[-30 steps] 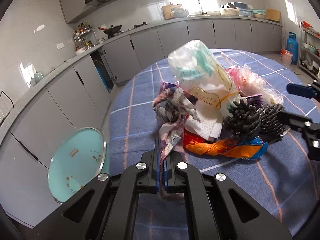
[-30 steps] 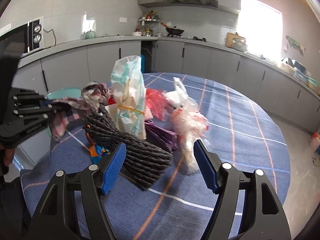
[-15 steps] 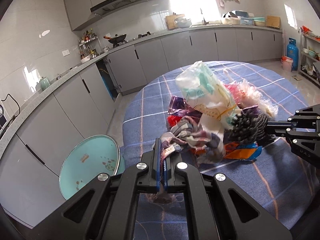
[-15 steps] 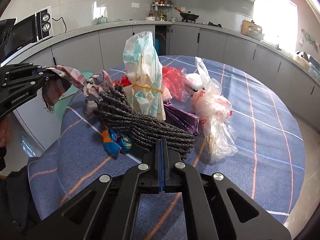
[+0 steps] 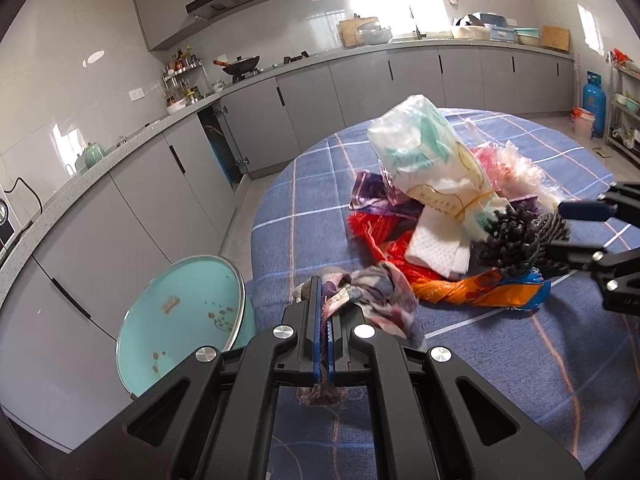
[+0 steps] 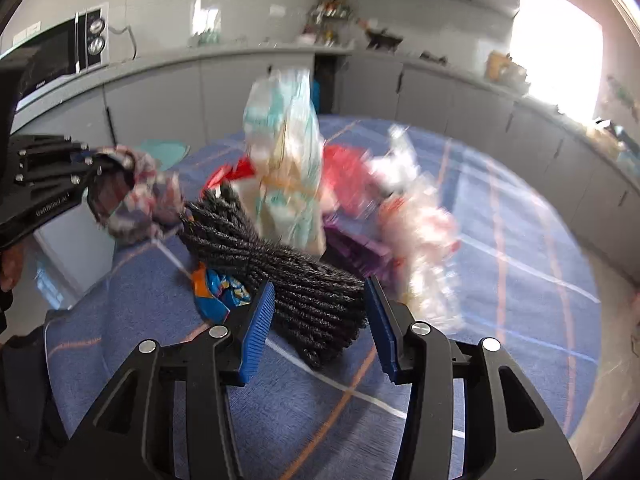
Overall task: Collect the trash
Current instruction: 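Carry the checkered cloth and black mesh scrubber over the teal bin with both tools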
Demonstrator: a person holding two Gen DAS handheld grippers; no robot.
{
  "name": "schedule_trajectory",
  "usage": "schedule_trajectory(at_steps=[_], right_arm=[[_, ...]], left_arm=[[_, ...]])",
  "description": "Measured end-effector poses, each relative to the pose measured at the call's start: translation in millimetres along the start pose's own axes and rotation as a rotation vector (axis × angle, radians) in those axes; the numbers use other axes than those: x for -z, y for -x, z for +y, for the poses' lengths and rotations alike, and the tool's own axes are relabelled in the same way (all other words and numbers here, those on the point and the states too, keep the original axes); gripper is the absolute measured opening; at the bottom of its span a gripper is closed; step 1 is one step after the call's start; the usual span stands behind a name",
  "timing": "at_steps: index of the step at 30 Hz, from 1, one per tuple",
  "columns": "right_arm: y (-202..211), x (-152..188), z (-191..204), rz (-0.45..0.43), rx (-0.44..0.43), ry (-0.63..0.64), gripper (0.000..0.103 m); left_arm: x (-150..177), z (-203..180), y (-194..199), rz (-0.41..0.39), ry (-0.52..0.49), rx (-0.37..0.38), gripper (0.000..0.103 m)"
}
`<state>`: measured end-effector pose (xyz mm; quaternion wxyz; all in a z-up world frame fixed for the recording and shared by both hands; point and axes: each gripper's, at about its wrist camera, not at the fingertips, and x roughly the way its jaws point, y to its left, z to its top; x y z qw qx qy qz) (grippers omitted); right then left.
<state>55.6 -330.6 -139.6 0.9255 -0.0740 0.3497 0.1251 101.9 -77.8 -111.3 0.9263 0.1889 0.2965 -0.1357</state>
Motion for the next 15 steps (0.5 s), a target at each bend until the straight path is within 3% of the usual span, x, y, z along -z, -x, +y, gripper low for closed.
schedule_trajectory(at_steps=[1,2,5,15], right_arm=[[-5,1,1,0.018,-0.009,0.001,0.041],[-8,2,1,0.037,-0.022,0.000,0.029],[-5,5,2,0.038,-0.025,0.008,0.015],[42,-18,2,-0.094,0.006,-0.018,0.013]], left_arm=[[1,0,-1,0.003,0.000,0.001,0.003],[1,2,-1,0.005,0.001,0.003,0.003],[1,5,3,-0.003,0.007,0.005,0.002],[-19,19,40,-0.093,0.030,-0.010,0.002]])
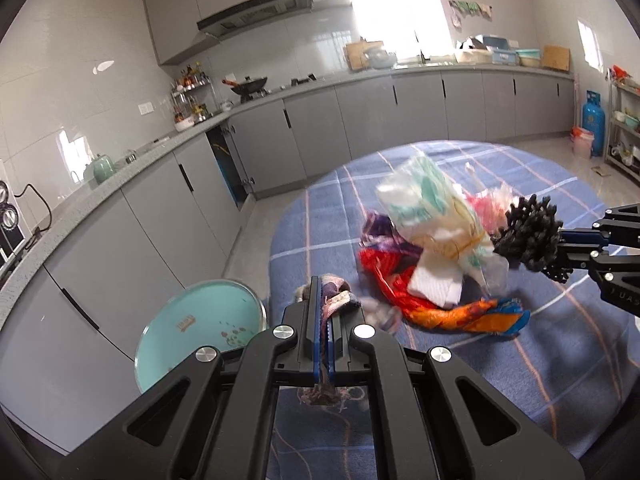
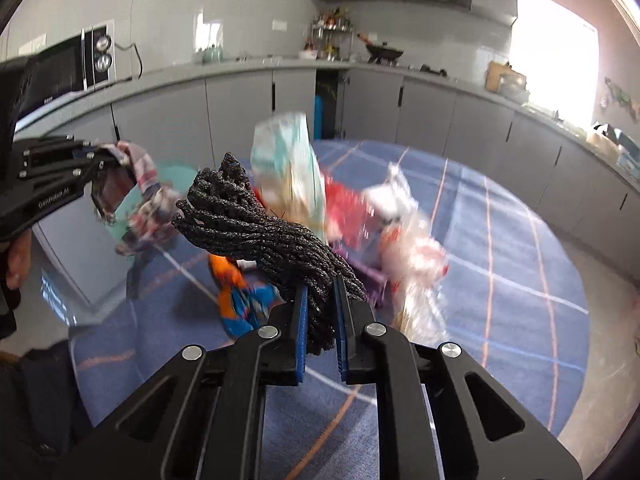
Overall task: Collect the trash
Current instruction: 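Carry the checkered cloth and black mesh scrubber over the teal bin with both tools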
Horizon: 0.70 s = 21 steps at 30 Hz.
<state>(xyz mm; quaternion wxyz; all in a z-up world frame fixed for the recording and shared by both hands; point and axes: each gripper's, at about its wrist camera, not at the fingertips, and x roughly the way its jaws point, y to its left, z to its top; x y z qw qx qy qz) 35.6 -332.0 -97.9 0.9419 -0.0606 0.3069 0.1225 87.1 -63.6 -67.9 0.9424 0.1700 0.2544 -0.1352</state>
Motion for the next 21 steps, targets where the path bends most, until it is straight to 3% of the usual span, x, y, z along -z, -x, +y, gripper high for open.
schedule_trajectory(at_steps=[10,21], right_arm=[[-9,-38,16,-0.093,-0.027,-0.041,0.013],[-29,-76,43,-0.155,-0.092,-0.045,0.013]], left_arm=[[-14,34,18,-0.058,0.053,-0.079,0.002],[-8,78,11,-0.050,0.122,-0.179,0.002]])
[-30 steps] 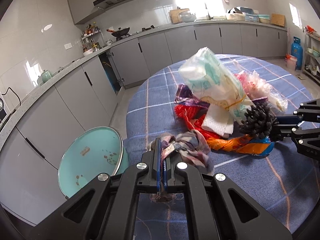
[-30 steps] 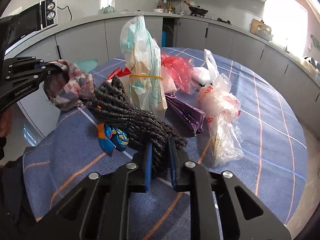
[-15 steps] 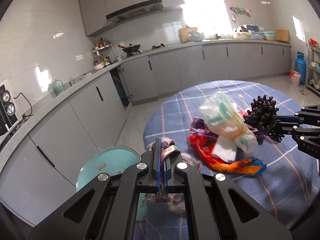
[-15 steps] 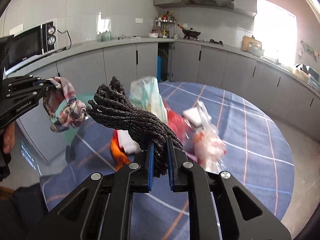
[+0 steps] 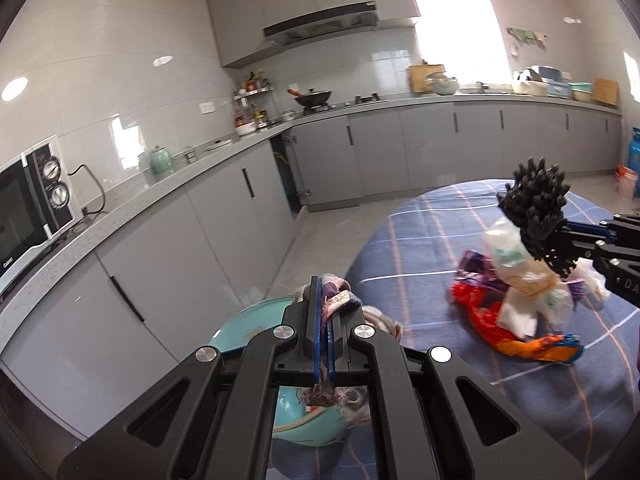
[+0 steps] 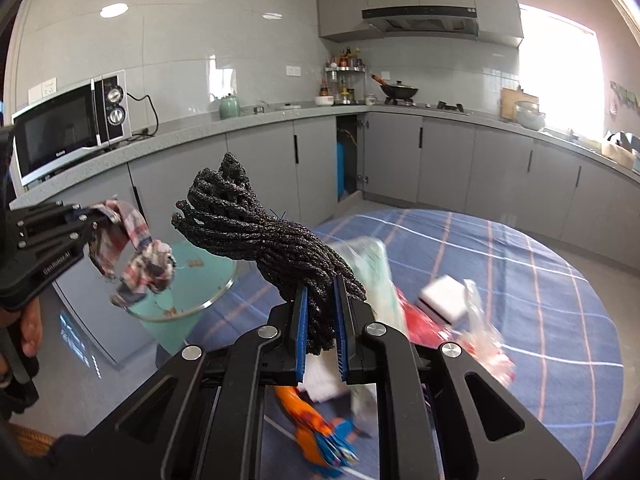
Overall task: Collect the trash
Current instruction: 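Carry the checkered cloth and black mesh scrubber over the teal bin with both tools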
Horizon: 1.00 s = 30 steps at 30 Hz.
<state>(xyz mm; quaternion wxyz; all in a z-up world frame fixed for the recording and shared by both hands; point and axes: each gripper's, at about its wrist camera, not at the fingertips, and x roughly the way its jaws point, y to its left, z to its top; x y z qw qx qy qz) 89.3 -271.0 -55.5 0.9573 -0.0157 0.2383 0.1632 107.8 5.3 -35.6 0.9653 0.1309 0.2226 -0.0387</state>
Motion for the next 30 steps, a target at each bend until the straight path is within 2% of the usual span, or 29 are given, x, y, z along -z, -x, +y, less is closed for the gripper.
schedule_trajectory(at_steps=[12,30], right_arm=[[-28,-29,27,-0.022,-0.056,0.015,0.013],[-78,-50,65,0.014,-0.108,0.074,0.013]], left_arm=[[8,46,-22,0.029,0.072,-0.083,0.002],[14,89,-35,0.039,0.122,-0.132,0.002]])
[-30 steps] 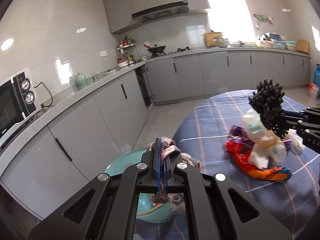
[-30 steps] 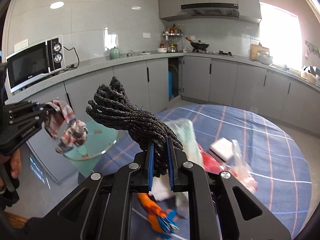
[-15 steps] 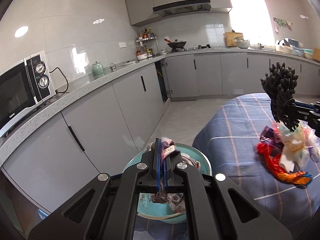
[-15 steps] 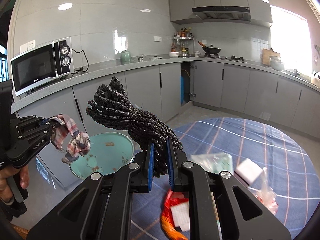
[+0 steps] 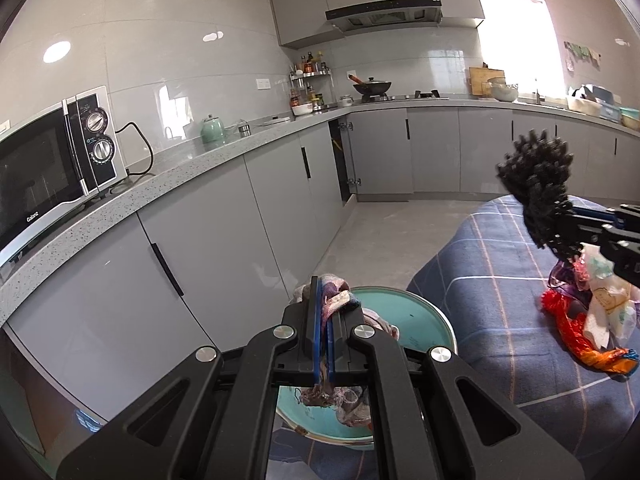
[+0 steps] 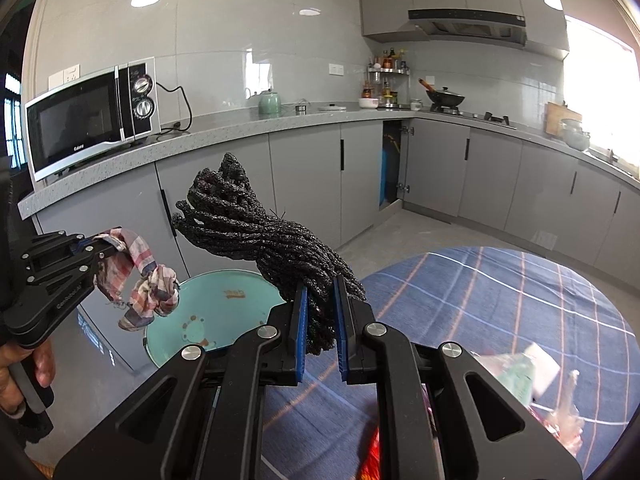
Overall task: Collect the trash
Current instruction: 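Carry the checkered cloth and black mesh scrubber over the teal bin with both tools, then open both tools to drop the cloth and scrubber into the bin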
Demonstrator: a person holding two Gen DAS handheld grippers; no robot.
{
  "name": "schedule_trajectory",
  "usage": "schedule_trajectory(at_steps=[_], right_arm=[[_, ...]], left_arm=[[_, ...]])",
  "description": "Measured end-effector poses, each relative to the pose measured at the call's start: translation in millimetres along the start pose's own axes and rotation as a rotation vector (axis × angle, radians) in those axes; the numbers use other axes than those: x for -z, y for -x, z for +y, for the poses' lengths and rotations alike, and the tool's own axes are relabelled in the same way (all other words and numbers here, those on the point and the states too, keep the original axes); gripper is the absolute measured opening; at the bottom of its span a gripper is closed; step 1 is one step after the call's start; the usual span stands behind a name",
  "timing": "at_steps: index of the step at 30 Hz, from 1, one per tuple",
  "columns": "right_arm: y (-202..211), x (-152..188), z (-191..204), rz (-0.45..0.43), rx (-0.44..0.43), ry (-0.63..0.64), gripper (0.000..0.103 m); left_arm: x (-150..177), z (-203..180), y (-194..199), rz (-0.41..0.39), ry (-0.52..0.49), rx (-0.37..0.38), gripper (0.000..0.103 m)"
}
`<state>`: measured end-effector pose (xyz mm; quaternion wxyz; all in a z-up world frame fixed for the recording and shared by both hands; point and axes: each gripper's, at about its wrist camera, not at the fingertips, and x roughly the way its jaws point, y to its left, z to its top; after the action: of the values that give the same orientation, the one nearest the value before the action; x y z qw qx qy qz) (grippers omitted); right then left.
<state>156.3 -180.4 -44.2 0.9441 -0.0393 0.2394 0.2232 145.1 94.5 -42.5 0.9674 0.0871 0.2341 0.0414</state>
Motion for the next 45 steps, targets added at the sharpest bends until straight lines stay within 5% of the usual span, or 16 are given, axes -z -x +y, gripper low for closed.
schedule_trajectory(at_steps=[45], right_arm=[[-73,-12,48,0.077,-0.070,0.065,0.014]], left_arm=[[5,28,-23,0.033,0.048,-0.025,0.003]])
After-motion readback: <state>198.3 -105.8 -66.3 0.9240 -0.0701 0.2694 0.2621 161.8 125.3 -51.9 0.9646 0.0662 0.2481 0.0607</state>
